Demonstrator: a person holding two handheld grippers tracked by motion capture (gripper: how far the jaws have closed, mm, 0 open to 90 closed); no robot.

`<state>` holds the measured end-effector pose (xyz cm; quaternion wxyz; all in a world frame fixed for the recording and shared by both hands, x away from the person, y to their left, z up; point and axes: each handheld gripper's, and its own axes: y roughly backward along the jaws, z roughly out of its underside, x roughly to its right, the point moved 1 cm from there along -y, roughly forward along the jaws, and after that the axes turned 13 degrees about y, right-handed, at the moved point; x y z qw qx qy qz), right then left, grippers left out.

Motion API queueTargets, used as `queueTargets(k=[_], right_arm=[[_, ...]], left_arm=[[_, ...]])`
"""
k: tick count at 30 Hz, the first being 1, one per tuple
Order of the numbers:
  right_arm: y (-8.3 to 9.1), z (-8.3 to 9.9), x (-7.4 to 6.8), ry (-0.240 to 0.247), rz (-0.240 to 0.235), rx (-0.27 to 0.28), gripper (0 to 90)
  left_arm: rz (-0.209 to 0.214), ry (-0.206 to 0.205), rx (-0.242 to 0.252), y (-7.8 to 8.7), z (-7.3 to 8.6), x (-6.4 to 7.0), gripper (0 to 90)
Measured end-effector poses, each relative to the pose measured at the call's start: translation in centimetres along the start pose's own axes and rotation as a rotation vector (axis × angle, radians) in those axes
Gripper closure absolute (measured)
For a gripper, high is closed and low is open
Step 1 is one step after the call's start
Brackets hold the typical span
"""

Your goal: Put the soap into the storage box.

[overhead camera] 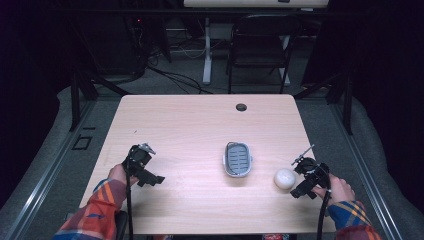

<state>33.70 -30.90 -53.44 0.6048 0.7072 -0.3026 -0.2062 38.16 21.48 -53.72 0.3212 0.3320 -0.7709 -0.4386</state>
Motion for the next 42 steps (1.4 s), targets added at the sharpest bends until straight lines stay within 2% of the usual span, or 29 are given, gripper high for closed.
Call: queueTargets(k=[1, 3, 4, 5, 6, 8, 9, 11, 12, 13, 17, 18, 19, 21, 23, 24, 25, 28, 30, 31, 32, 33, 35, 38, 39, 40, 41, 42], right_arm=[[0.5, -0.3, 0.3, 0.059, 0.0, -0.066, 0.0], [0.2, -0.6, 0.1, 0.036, 0.0, -0.042, 0.0], [-0.1, -0.6, -0.1, 0.016, 0.001, -0.007, 0.0], [0.0, -0.9, 0.0, 0.041, 0.0, -0.024, 0.0], [0.0, -0.9, 0.0, 0.041, 0.0, -0.024, 0.0], [0.4, -1.4, 0.2, 0.082, -0.002, -0.076, 0.0], [0.0, -1.4, -0.1, 0.045, -0.001, -0.027, 0.0], [0.4, -2.0, 0.2, 0.101, -0.003, -0.086, 0.0], [0.4, -2.0, 0.2, 0.101, -0.003, -0.086, 0.0], [0.1, -2.3, 0.1, 0.083, -0.005, -0.059, 0.0], [0.0, -2.6, 0.0, 0.086, -0.005, -0.057, 0.0], [0.1, -2.7, 0.1, 0.101, -0.006, -0.072, 0.0], [-0.1, -2.9, 0.1, 0.08, -0.006, -0.053, 0.0], [0.0, -3.0, 0.2, 0.089, -0.008, -0.063, 0.0], [-0.3, -3.2, 0.1, 0.066, -0.006, -0.041, 0.0], [-0.3, -3.4, 0.3, 0.09, 0.0, -0.053, 0.0], [-0.2, -3.6, 0.2, 0.086, -0.013, -0.064, 0.0], [-0.5, -4.0, 0.2, 0.066, -0.01, -0.038, 0.0], [-0.4, -4.2, 0.3, 0.084, -0.008, -0.057, 0.0], [-0.4, -4.2, 0.3, 0.077, -0.006, -0.052, 0.0], [-0.8, -4.3, 0.3, 0.062, -0.004, -0.023, 0.0], [-0.8, -4.3, 0.3, 0.062, -0.004, -0.023, 0.0], [-0.6, -4.8, 0.4, 0.093, -0.01, -0.075, 0.0], [-0.6, -5.0, 0.5, 0.102, -0.019, -0.082, 0.0], [-0.9, -5.0, 0.4, 0.095, -0.019, -0.047, 0.0], [-0.8, -5.2, 0.4, 0.1, -0.02, -0.069, 0.0], [-1.1, -5.1, 0.3, 0.08, -0.019, -0.04, 0.0], [-1.0, -5.3, 0.4, 0.105, -0.023, -0.072, 0.0]], left_arm=[[0.001, 0.0, -0.001, 0.0, 0.0, 0.0, 0.0], [0.0, 0.0, 0.0, 0.0, 0.0, 0.0, 0.0], [0.0, 0.0, 0.0, 0.0, 0.0, 0.0, 0.0], [0.0, 0.0, -0.001, 0.0, 0.0, 0.0, 0.0], [0.0, 0.0, -0.001, 0.0, 0.0, 0.0, 0.0], [0.0, 0.0, -0.002, 0.0, 0.0, 0.0, 0.0], [-0.001, 0.0, -0.002, 0.0, 0.0, 0.0, 0.0], [-0.002, 0.0, -0.003, 0.0, 0.0, 0.0, 0.0], [-0.002, 0.0, -0.003, 0.0, 0.0, 0.0, 0.0], [-0.002, 0.0, -0.004, 0.0, 0.0, 0.0, 0.0], [-0.003, 0.0, -0.004, -0.1, 0.0, 0.0, 0.0], [-0.002, 0.0, -0.005, -0.1, 0.0, 0.0, 0.0], [-0.003, 0.0, -0.005, -0.1, 0.0, 0.0, 0.0], [-0.001, 0.0, -0.005, -0.1, 0.0, 0.0, 0.0], [-0.002, -0.001, -0.006, -0.1, 0.0, 0.0, 0.0], [-0.001, -0.001, -0.005, -0.1, 0.0, 0.0, 0.0], [-0.001, -0.001, -0.007, -0.1, 0.0, 0.0, 0.0], [0.005, 0.001, -0.003, -0.1, 0.0, 0.0, 0.0], [0.004, 0.001, -0.003, -0.1, 0.0, 0.0, 0.0], [0.006, 0.0, -0.004, -0.1, 0.0, 0.0, 0.0], [0.006, -0.001, -0.004, -0.1, 0.0, 0.0, 0.0], [0.006, -0.001, -0.004, -0.1, 0.0, 0.0, 0.0], [0.006, -0.002, -0.004, -0.1, 0.0, 0.0, 0.0], [0.008, 0.001, -0.005, -0.1, 0.0, 0.0, 0.0], [0.007, -0.001, -0.005, -0.1, 0.0, 0.0, 0.0], [0.006, -0.001, -0.004, -0.1, 0.0, 0.0, 0.0], [0.006, -0.001, -0.004, -0.1, 0.0, 0.0, 0.0], [0.006, -0.001, -0.004, -0.1, 0.0, 0.0, 0.0]])
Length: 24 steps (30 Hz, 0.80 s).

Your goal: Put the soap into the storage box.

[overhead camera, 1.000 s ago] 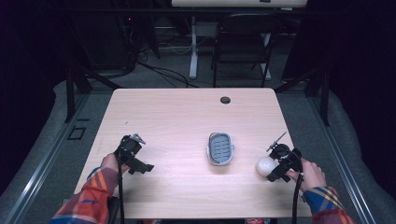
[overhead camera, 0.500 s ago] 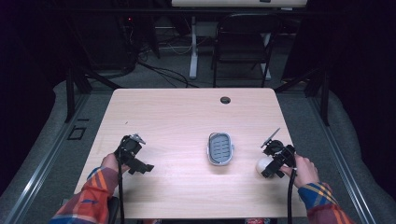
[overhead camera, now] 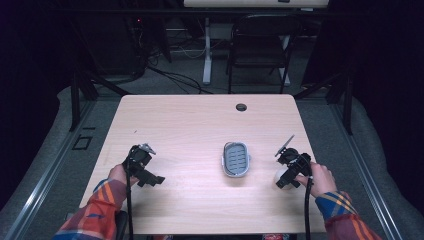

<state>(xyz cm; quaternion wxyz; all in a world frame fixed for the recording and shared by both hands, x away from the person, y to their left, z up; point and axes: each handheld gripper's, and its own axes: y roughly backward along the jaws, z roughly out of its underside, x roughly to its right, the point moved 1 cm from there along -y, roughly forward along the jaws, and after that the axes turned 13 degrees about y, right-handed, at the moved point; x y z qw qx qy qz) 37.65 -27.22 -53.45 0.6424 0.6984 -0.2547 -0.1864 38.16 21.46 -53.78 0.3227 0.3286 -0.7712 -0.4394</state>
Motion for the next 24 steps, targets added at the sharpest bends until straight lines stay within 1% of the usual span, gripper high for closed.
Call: queueTargets(k=[1, 4, 5, 6, 7, 8, 9, 10, 15, 17, 18, 20, 21, 24], right_arm=[[-0.14, -0.04, -0.04, -0.006, -0.006, 0.004, 0.0], [-0.19, -0.17, 0.0, 0.004, -0.005, -0.008, 1.7], [-0.19, -0.27, 0.07, 0.022, -0.01, -0.012, 4.7], [-0.6, -0.22, -0.23, -0.016, -0.01, 0.042, 6.1], [-0.37, -0.36, -0.06, 0.021, -0.013, 0.001, 7.2], [-0.37, -0.36, -0.06, 0.021, -0.013, 0.001, 7.2], [-0.45, -0.52, -0.2, 0.025, -0.031, -0.004, 12.9], [-0.5, -0.57, -0.22, 0.03, -0.036, -0.004, 13.7], [-0.61, -0.77, -0.23, 0.032, -0.032, -0.02, 14.3], [-0.74, -0.81, -0.22, 0.022, -0.034, -0.017, 14.9], [-0.88, -0.79, -0.28, 0.012, -0.029, -0.005, 14.7], [-0.83, -0.85, -0.15, 0.027, -0.036, -0.021, 14.9], [-0.76, -0.89, -0.11, 0.027, -0.037, -0.032, 15.2], [-0.85, -0.88, -0.17, 0.016, -0.037, -0.024, 15.9]], left_arm=[[0.0, 0.0, 0.0, 0.0, 0.0, 0.0, 0.0], [0.0, 0.0, 0.0, -0.01, 0.0, -0.01, 0.0], [0.0, 0.0, -0.001, -0.02, 0.0, -0.02, 0.0], [-0.001, -0.001, -0.002, -0.02, -0.01, -0.02, 0.0], [-0.001, -0.001, -0.002, -0.02, -0.01, -0.02, 0.0], [-0.001, -0.001, -0.002, -0.02, -0.01, -0.02, 0.0], [-0.001, -0.001, -0.002, -0.01, -0.01, -0.01, 0.0], [-0.001, -0.001, -0.003, -0.01, 0.0, -0.01, 0.0], [0.0, -0.001, -0.003, -0.04, 0.0, -0.01, 0.0], [0.001, -0.001, -0.004, -0.05, 0.0, 0.0, 0.0], [0.0, -0.001, -0.005, -0.06, 0.0, 0.0, 0.0], [-0.001, 0.0, -0.007, -0.06, -0.01, 0.01, 0.0], [-0.001, 0.0, -0.007, -0.06, -0.01, 0.01, 0.0], [0.0, 0.0, -0.006, -0.06, 0.0, 0.01, 0.0]])
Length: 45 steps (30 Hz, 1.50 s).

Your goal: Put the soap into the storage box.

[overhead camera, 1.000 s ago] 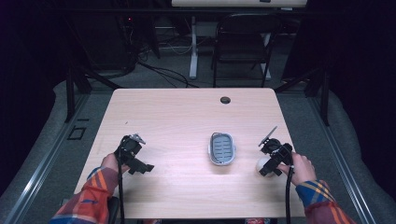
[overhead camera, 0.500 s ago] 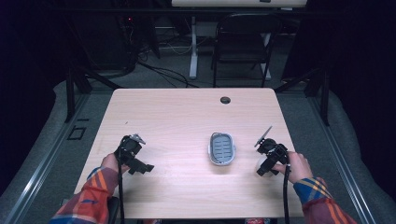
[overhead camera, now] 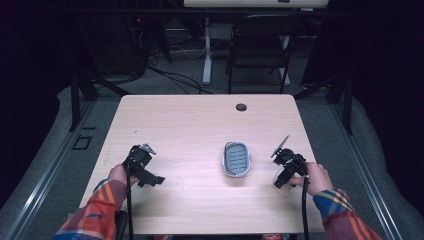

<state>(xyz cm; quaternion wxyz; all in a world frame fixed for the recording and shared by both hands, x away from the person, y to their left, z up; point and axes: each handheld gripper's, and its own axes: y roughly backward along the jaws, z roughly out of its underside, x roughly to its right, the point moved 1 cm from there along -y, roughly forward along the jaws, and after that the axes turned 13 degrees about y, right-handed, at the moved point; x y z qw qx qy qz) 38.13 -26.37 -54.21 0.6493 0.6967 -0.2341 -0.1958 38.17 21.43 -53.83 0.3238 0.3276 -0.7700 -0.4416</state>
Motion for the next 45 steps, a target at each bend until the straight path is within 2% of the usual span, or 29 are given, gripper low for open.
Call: queueTargets(k=[2, 3, 7, 9, 10, 13, 14, 16, 20, 21, 23, 24, 25, 26, 28, 32, 33, 34, 45], right_arm=[[0.2, 0.0, 0.2, 0.021, 0.003, -0.03, 16.9], [0.2, 0.0, 0.2, 0.016, 0.004, -0.031, 17.5], [-0.2, 0.0, 0.2, 0.01, 0.007, -0.02, 17.7], [-0.6, 0.1, 0.0, -0.009, 0.012, 0.016, 18.0], [-0.6, 0.1, 0.0, -0.009, 0.012, 0.016, 18.0], [-0.2, 0.0, 0.3, 0.016, 0.01, -0.036, 18.9], [-0.5, 0.0, 0.1, -0.01, 0.003, -0.014, 18.9], [-0.6, -0.1, 0.1, -0.008, 0.006, -0.019, 19.0], [-0.5, -0.1, 0.3, 0.012, 0.016, -0.039, 21.9], [-0.3, -0.2, 0.4, 0.034, 0.015, -0.071, 21.9], [-0.7, 0.0, 0.1, -0.011, 0.013, -0.014, 21.8], [-0.7, 0.0, 0.1, -0.011, 0.013, -0.014, 21.8], [-0.7, -0.1, 0.2, 0.015, 0.017, -0.031, 21.8], [-0.9, 0.0, 0.1, -0.014, 0.019, 0.004, 21.9], [-1.0, 0.0, 0.1, -0.014, 0.017, 0.002, 21.9], [-0.9, -0.2, 0.2, 0.002, 0.01, -0.04, 22.1], [-1.0, -0.3, 0.1, -0.003, 0.013, -0.03, 22.3], [-0.9, -0.4, 0.2, 0.001, 0.01, -0.048, 22.3], [-0.8, -0.4, 0.1, 0.007, 0.006, -0.058, 22.6]], left_arm=[[-0.001, -0.001, -0.003, 0.0, 0.0, 0.0, 0.0], [-0.001, -0.002, -0.003, 0.0, 0.0, 0.0, 0.0], [-0.001, -0.002, -0.003, 0.0, 0.0, 0.0, 0.0], [-0.002, -0.002, -0.004, 0.0, 0.0, 0.0, 0.0], [-0.002, -0.002, -0.004, 0.0, 0.0, 0.0, 0.0], [-0.003, -0.002, -0.005, 0.0, 0.0, 0.0, 0.0], [-0.002, -0.002, -0.005, 0.0, 0.0, 0.0, 0.0], [-0.002, -0.002, -0.005, 0.0, 0.0, 0.0, 0.0], [-0.001, -0.002, -0.006, -0.1, 0.0, 0.0, 0.0], [0.001, -0.001, -0.006, -0.1, 0.0, 0.0, 0.0], [0.0, -0.001, -0.007, -0.1, 0.0, 0.0, 0.0], [0.0, -0.001, -0.007, -0.1, 0.0, 0.0, 0.0], [0.001, 0.0, -0.005, -0.1, 0.0, 0.1, 0.0], [0.001, -0.001, -0.006, -0.1, 0.0, 0.1, 0.0], [0.001, -0.001, -0.006, -0.1, 0.0, 0.1, 0.0], [0.001, -0.001, -0.007, -0.1, 0.0, 0.1, 0.0], [0.002, -0.002, -0.008, -0.1, 0.0, 0.1, 0.0], [0.002, -0.002, -0.008, -0.1, 0.0, 0.1, 0.0], [0.001, -0.003, -0.008, -0.1, 0.0, 0.0, 0.0]])
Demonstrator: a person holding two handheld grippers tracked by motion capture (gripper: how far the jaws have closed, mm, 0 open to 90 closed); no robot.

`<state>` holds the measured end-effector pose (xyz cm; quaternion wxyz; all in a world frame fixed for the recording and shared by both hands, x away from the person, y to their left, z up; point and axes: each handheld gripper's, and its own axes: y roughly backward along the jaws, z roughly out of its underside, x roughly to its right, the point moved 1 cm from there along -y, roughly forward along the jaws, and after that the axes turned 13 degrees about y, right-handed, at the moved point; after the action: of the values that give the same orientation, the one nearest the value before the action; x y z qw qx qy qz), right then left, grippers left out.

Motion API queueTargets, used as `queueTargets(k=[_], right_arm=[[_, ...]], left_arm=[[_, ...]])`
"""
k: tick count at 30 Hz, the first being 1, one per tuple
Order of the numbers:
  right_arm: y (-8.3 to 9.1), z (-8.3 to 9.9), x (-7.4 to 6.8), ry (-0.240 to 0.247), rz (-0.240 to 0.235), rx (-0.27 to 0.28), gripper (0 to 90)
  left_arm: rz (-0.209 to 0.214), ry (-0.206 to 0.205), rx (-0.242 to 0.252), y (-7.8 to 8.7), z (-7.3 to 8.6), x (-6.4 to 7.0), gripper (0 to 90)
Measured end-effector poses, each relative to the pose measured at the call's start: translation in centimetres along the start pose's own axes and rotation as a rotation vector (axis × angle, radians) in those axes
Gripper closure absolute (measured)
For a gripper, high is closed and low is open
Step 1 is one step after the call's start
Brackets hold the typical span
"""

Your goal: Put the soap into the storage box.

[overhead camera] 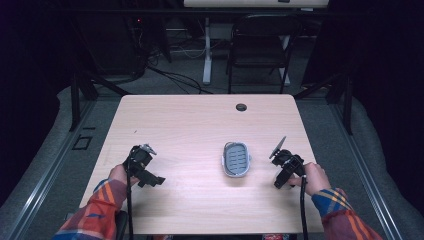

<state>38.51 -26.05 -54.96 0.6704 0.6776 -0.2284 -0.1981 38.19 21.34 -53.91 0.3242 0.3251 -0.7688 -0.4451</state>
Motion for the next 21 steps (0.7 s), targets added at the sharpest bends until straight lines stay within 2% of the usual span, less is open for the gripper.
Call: queueTargets(k=[5, 9, 12, 14, 21], right_arm=[[0.31, 0.05, -0.04, 0.001, 0.008, 0.022, 22.6], [0.65, 0.05, 0.01, 0.01, 0.0, 0.003, 22.6], [0.6, 0.08, -0.08, -0.006, -0.003, 0.018, 22.6], [0.79, 0.06, 0.01, 0.008, 0.0, -0.001, 22.6], [0.79, 0.01, -0.19, 0.007, -0.003, 0.01, 22.6]], left_arm=[[0.001, 0.001, 0.0, 0.02, 0.01, 0.02, 0.0], [0.0, 0.001, 0.0, 0.02, 0.02, 0.03, 0.0], [-0.003, 0.001, -0.003, 0.01, 0.01, -0.01, 0.0], [-0.004, 0.001, -0.002, 0.0, 0.01, -0.01, 0.0], [-0.006, 0.003, -0.004, 0.04, 0.04, 0.0, 0.0]])
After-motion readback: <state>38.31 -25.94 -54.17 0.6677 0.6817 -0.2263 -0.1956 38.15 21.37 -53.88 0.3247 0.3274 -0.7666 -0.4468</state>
